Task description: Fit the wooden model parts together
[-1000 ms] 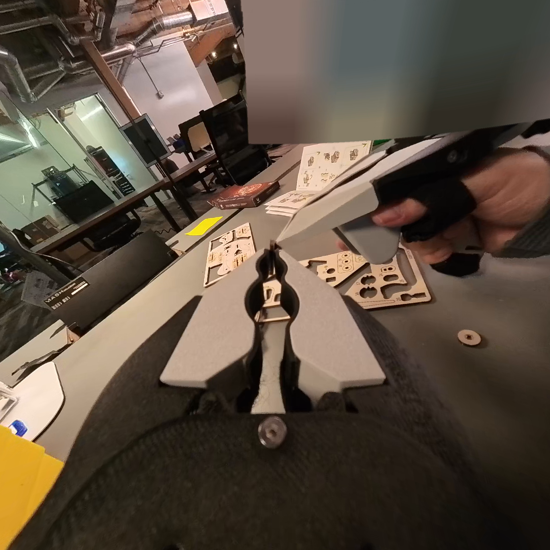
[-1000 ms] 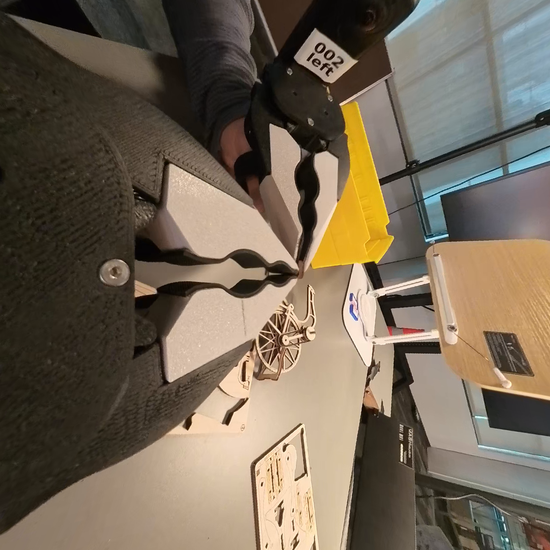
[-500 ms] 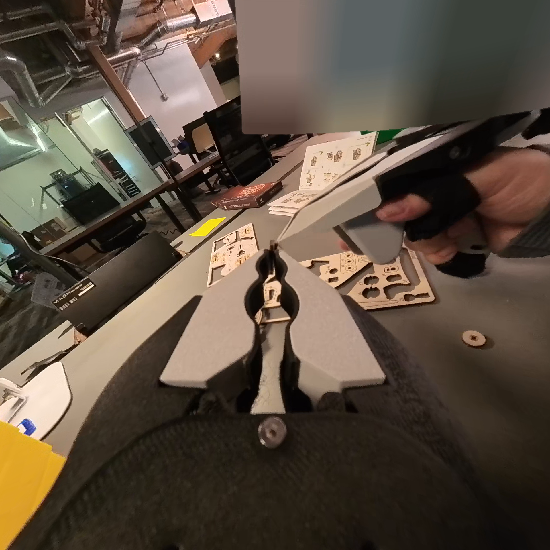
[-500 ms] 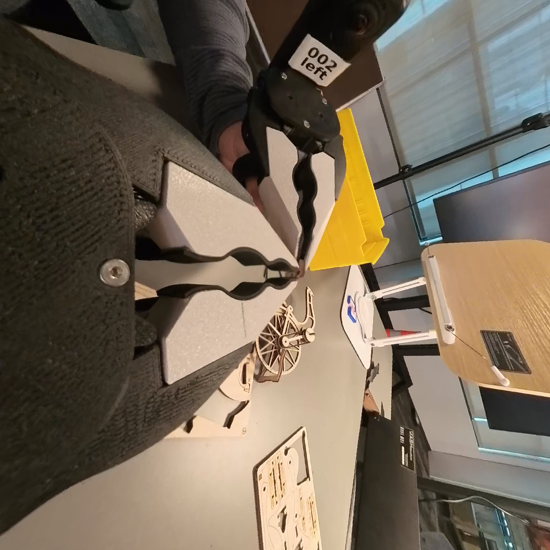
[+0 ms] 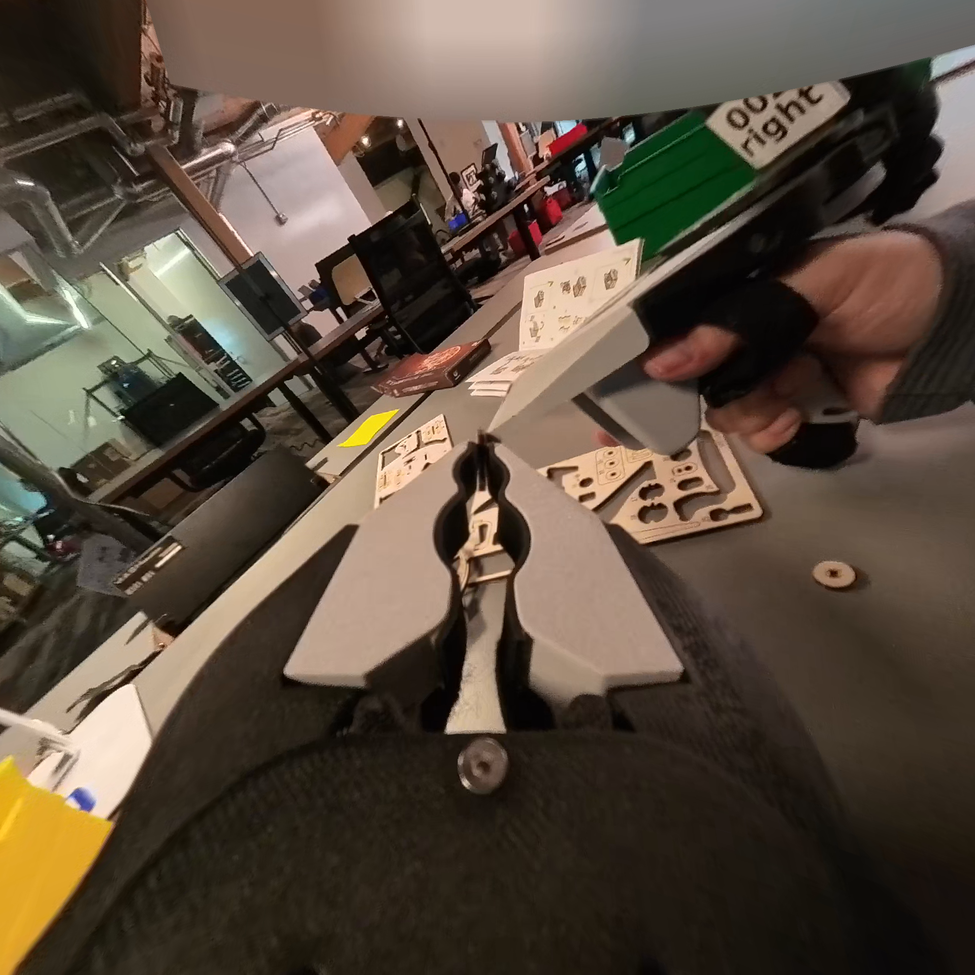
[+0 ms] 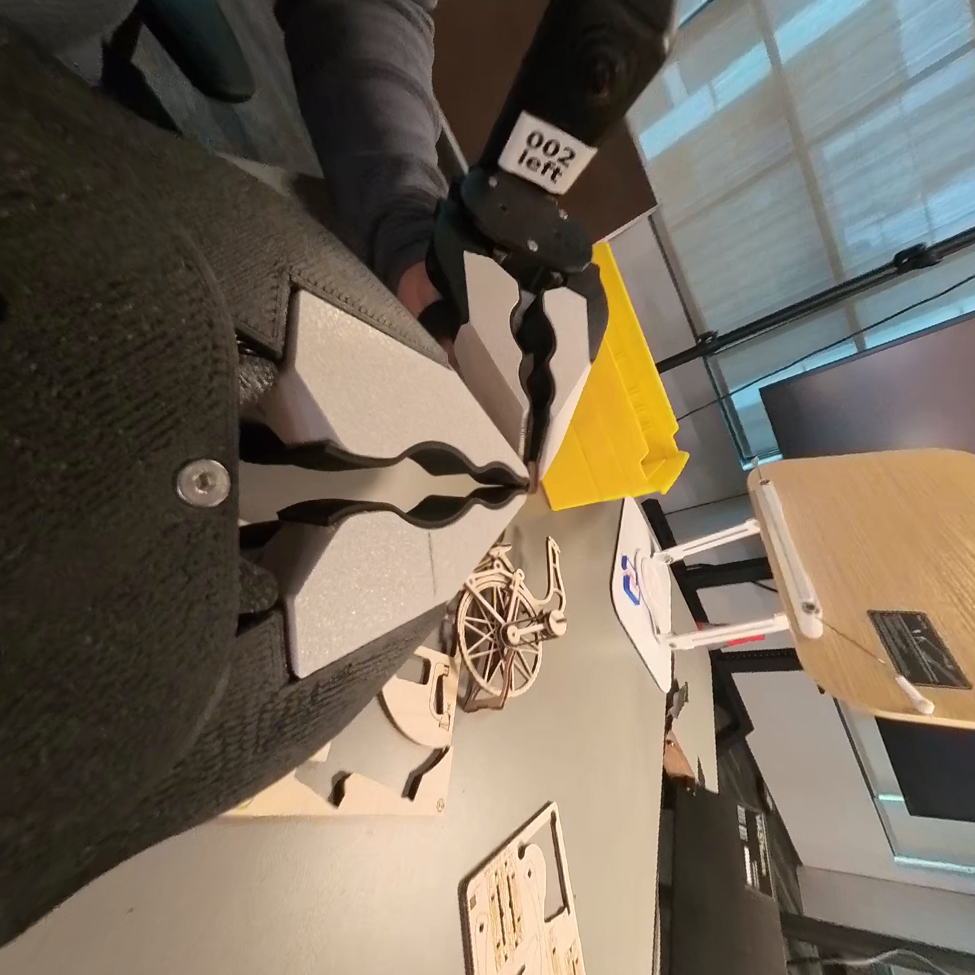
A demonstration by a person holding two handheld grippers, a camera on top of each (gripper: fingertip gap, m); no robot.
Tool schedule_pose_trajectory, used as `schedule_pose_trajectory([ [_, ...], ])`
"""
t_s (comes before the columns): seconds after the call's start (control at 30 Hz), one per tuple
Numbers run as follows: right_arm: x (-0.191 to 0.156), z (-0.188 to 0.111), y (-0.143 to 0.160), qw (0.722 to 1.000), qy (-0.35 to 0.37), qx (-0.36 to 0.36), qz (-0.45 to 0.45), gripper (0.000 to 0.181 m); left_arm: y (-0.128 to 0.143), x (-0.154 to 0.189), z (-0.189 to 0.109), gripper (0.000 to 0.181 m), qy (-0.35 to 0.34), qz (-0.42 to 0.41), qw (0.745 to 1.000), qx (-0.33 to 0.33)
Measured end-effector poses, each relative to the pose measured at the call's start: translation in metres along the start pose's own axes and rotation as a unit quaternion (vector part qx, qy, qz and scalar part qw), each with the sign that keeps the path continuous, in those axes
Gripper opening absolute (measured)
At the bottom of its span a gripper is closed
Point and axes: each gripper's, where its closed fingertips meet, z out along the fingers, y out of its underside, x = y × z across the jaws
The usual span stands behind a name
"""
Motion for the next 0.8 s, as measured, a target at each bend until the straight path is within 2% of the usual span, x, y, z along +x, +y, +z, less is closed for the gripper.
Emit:
schedule_pose_trajectory([
  [0.27,0.007,0.001,0.008,0.999,0.027,-0.032,-0.024,0.000,0.010,0.001,0.005,0.001,-0.019,0.039,0.998,-0.042],
  [0.53,0.007,0.003,0.015,0.998,0.024,-0.049,-0.020,0.000,0.008,-0.008,0.001,0.001,-0.033,0.015,0.999,-0.030],
  [0.63,0.013,-0.001,0.007,0.999,0.031,-0.023,-0.013,0.000,0.006,-0.009,0.000,0.001,-0.034,0.011,0.999,-0.021],
  [0.8,0.016,-0.010,-0.012,0.998,0.032,0.030,-0.037,0.004,0.001,-0.020,-0.005,0.001,-0.032,-0.075,0.997,0.016],
])
